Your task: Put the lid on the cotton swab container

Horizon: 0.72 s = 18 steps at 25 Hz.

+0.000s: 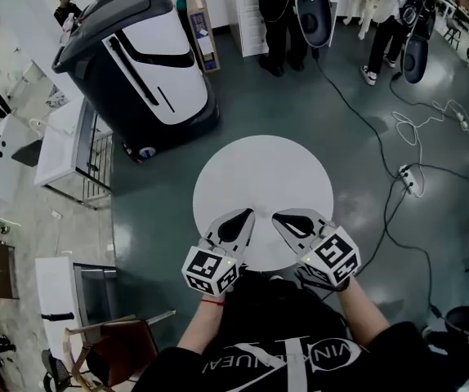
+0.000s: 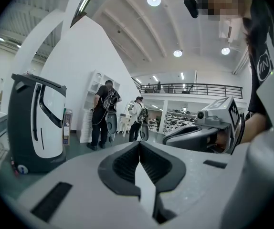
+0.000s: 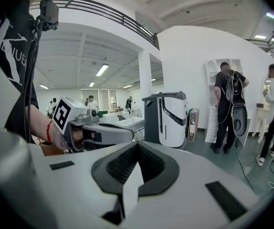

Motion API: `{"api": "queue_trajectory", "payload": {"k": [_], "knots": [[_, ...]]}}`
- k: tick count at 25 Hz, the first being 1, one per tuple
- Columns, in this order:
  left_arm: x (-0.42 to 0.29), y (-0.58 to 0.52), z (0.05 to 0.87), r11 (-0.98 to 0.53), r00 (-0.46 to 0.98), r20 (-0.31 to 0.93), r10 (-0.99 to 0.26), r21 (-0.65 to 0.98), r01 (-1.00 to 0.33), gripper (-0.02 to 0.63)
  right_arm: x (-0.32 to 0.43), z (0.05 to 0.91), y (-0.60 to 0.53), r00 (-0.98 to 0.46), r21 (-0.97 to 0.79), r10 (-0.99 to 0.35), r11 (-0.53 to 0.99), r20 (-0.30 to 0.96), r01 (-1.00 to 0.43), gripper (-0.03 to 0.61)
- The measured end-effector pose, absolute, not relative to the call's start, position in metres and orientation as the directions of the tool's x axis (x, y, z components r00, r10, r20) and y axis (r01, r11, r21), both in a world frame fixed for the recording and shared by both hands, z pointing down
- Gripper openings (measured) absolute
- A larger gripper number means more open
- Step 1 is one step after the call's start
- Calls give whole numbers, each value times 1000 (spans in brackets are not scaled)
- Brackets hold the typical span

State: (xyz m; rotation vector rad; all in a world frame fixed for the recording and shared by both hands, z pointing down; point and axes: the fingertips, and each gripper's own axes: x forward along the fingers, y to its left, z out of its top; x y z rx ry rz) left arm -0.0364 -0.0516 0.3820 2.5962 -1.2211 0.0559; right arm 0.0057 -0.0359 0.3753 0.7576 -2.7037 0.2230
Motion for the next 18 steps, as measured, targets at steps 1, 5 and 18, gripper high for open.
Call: {"api": "queue_trajectory", "payload": {"k": [1,5,18], "knots": [[-37,-52,379,-608,643,143,-753,224,-762,9,7,372,-37,-805,-57,-485,844,342,-533,3],[-37,-55,368,-610,639,120,-760,206,-765,9,13,361,-43,-796,-47,-517,829,315,-557,3],[-39,-65,327,-615,626,41,-779,152,-774,9,29,322,-59,-776,-21,-593,792,215,-611,3]]}}
